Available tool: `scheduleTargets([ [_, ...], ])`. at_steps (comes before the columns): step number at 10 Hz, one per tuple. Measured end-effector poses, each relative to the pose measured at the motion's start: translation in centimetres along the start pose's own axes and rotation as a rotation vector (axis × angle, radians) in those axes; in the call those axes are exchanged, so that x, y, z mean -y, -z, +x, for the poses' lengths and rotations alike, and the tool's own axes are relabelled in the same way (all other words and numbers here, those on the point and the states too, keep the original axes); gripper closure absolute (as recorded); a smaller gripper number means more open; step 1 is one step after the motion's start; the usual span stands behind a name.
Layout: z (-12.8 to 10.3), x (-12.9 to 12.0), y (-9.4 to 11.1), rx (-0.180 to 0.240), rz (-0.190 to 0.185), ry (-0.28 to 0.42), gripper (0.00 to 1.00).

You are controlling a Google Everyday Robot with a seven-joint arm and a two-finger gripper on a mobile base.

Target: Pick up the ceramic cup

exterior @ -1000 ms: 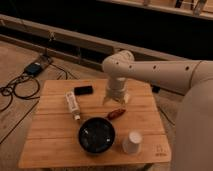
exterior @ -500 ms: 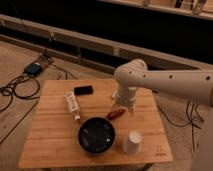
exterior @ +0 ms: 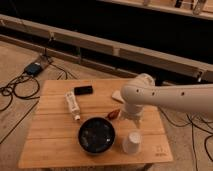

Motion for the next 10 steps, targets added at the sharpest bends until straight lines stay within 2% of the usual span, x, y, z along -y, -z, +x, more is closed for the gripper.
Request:
scheduleTargets([
  [4,1.7,2.7,0.2,0.02,0.025,-0.053,0.35],
  [7,3.1,3.3,-0.6,-0.003,0.023,-0.063,0.35],
  [10,4.0,2.7,-1.8,-0.03,0.011,-0.062,0.35],
])
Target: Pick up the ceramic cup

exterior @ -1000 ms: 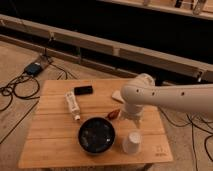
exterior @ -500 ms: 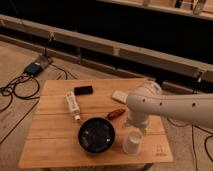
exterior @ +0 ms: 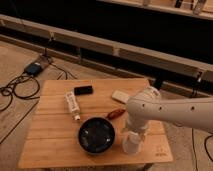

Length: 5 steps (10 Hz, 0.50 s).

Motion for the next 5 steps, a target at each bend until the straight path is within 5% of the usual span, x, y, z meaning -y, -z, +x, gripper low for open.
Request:
scheduleTargets([
  [3,0.5,-0.2,-1.5,-0.038,-0.006,-0.016,0.39],
  [5,0.6,0.0,-2.0,-0.054,-0.013,-0.041,0.57],
])
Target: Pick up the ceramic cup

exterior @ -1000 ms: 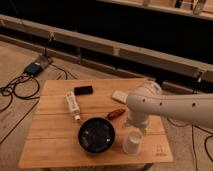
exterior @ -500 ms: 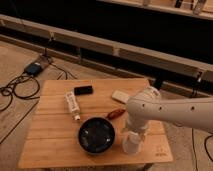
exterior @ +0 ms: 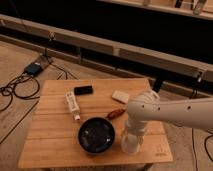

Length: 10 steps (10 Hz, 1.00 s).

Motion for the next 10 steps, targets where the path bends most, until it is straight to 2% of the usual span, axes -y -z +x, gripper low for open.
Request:
scheduleTargets([
  [3,0.0,0.4,0.1,-0.004,0.001,-0.028,0.86],
  [4,0.0,0.9,0.7,0.001,0.012,-0.043,0.96],
  [7,0.2,1.6,3.6,0.041,0.052,-0.059,1.0],
  [10,0.4,-1.7,7.5,0.113,0.078,0.018,1.0],
])
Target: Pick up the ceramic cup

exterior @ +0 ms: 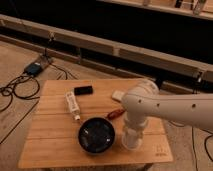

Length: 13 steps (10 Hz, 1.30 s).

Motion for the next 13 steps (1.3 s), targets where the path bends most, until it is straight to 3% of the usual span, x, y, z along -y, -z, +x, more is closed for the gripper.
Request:
scheduleTargets([
  [4,0.4,-7.6,3.4,0.066,0.001,0.166,1.0],
  [6,0.9,-11.1,3.6,0.07,-0.014,0.235,1.0],
  [8,1.5,-13.3,2.6,0.053,-0.023,0.288,1.0],
  [11,1.9,-16.1,-0.6,0.031,-0.074,0.373,0.98],
  [13,1.3,-16.8,-2.3,0.034,-0.103,0.414,0.82],
])
